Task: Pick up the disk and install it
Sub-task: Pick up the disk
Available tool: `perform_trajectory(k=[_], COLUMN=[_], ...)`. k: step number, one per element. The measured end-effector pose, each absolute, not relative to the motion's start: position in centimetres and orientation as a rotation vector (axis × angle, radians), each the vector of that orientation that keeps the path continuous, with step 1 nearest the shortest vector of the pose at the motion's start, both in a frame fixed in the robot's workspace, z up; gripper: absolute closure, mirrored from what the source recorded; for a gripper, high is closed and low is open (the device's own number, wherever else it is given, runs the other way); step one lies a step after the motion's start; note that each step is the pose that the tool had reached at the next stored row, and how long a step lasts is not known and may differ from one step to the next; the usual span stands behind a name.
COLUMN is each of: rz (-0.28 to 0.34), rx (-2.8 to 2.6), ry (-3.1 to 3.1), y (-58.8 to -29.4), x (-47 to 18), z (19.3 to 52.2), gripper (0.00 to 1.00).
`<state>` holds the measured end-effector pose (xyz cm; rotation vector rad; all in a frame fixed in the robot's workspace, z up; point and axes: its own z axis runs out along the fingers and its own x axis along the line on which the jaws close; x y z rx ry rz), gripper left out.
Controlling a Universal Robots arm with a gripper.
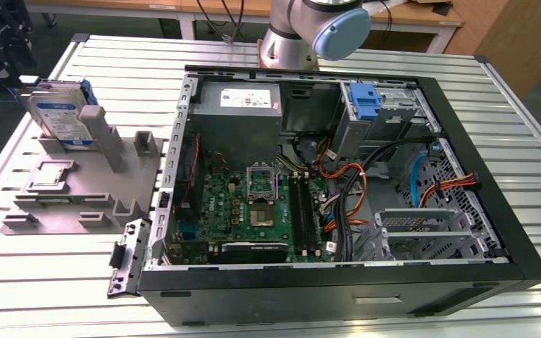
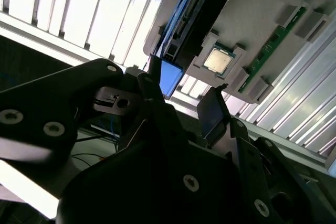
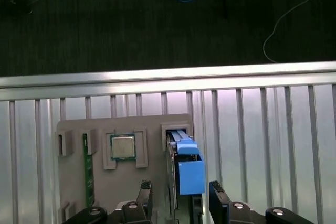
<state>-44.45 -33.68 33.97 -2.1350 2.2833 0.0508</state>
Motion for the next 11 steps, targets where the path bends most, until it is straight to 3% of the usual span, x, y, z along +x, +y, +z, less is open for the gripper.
perform_trajectory(k=[11], rz=[0.073], rx=[-2.129], ry=[2.27], y=[-33.5], x=[-45.4], z=[32.6], gripper=[0.45])
